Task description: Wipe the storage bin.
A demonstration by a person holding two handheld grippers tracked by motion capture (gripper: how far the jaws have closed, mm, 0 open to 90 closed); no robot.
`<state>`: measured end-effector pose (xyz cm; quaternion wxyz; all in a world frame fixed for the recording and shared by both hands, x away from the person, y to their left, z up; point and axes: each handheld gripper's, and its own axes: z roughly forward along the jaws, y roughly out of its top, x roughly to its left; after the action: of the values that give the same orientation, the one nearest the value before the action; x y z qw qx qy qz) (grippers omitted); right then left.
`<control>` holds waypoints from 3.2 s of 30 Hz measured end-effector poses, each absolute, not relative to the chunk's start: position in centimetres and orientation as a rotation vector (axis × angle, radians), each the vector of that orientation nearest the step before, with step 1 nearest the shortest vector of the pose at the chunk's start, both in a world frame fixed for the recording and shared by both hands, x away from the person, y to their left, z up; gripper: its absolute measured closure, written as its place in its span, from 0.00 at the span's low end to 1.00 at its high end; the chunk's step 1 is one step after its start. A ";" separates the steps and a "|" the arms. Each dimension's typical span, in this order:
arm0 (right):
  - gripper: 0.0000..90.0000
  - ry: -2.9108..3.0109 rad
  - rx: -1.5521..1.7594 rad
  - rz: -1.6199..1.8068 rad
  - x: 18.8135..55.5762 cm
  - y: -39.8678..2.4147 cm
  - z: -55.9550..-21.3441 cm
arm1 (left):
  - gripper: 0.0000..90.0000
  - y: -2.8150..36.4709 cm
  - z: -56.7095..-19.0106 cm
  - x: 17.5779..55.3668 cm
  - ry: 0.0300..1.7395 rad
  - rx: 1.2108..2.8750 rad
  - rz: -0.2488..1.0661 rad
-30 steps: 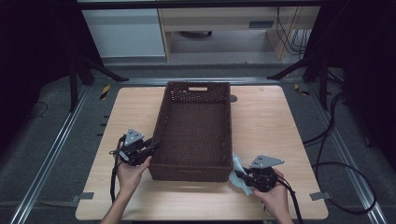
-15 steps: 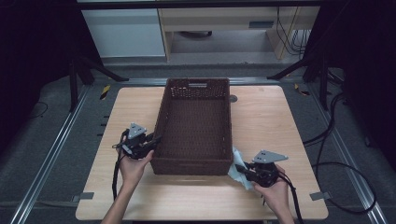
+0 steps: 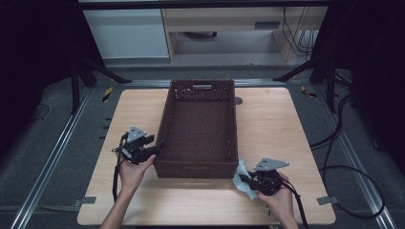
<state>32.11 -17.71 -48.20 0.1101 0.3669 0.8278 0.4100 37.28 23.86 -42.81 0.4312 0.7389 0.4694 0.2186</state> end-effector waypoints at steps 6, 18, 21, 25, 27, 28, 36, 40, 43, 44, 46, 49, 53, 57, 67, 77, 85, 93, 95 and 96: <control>0.87 2.468 1.142 1.191 32.1 -17.4 -49.3 | 0.54 23.9 -42.8 36.3 1.136 1.873 0.526; 0.87 2.278 1.038 1.392 30.1 -18.2 -44.7 | 0.66 23.7 -43.3 36.2 1.140 1.874 0.514; 0.87 2.323 1.056 1.343 30.6 -17.8 -45.8 | 0.66 23.7 -43.4 36.2 1.140 1.866 0.506; 0.87 2.389 1.088 1.258 31.3 -17.5 -47.3 | 0.66 23.7 -43.4 36.3 1.139 1.864 0.502; 0.87 2.417 1.100 1.225 31.7 -17.3 -47.9 | 0.66 23.7 -43.4 36.2 1.141 1.862 0.501; 0.87 2.423 1.101 1.216 31.8 -17.3 -48.1 | 0.66 23.7 -43.5 36.2 1.143 1.861 0.498; 0.87 2.409 1.162 1.193 32.6 -18.4 -48.3 | 0.66 23.7 -43.5 36.2 1.145 1.855 0.498; 0.86 2.307 1.246 1.165 32.9 -20.8 -47.9 | 0.66 23.8 -43.6 36.2 1.144 1.853 0.493; 0.86 2.236 1.306 1.138 33.0 -23.2 -47.5 | 0.66 23.7 -43.5 36.2 1.144 1.859 0.499; 0.86 2.209 1.320 1.112 33.0 -24.2 -47.4 | 0.66 23.7 -43.5 36.2 1.144 1.860 0.501; 0.86 2.171 1.357 1.084 33.1 -25.6 -47.4 | 0.66 23.7 -43.5 36.2 1.145 1.858 0.500; 0.86 2.149 1.402 1.045 33.2 -27.0 -47.8 | 0.66 23.7 -43.5 36.2 1.146 1.857 0.499; 0.85 2.130 1.449 1.006 33.5 -28.1 -48.5 | 0.66 23.7 -43.5 36.2 1.146 1.860 0.501; 0.83 2.144 1.477 0.966 33.7 -28.5 -49.1 | 0.66 23.7 -43.5 36.2 1.147 1.863 0.502; 0.61 2.068 1.474 0.977 33.7 -28.8 -48.8 | 0.66 23.7 -43.5 36.2 1.148 1.863 0.500; 0.52 2.008 1.340 1.054 33.4 -27.1 -45.8 | 0.66 23.7 -43.5 36.2 1.148 1.864 0.502; 0.51 1.969 1.265 1.153 32.9 -25.5 -43.4 | 0.66 23.7 -43.5 36.2 1.146 1.866 0.504; 0.50 2.003 1.235 1.185 32.9 -23.9 -43.0 | 0.67 23.6 -43.4 36.1 1.146 1.871 0.515; 0.50 2.007 1.232 1.183 33.0 -23.8 -43.1 | 0.67 23.6 -43.4 36.1 1.145 1.874 0.520; 0.50 2.010 1.233 1.185 33.0 -23.7 -43.0 | 0.68 23.6 -43.4 36.1 1.145 1.874 0.519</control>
<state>33.03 -23.69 -43.03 0.2486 0.4526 0.7377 0.4349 36.13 23.57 -43.40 0.4282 0.7503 0.4586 0.2080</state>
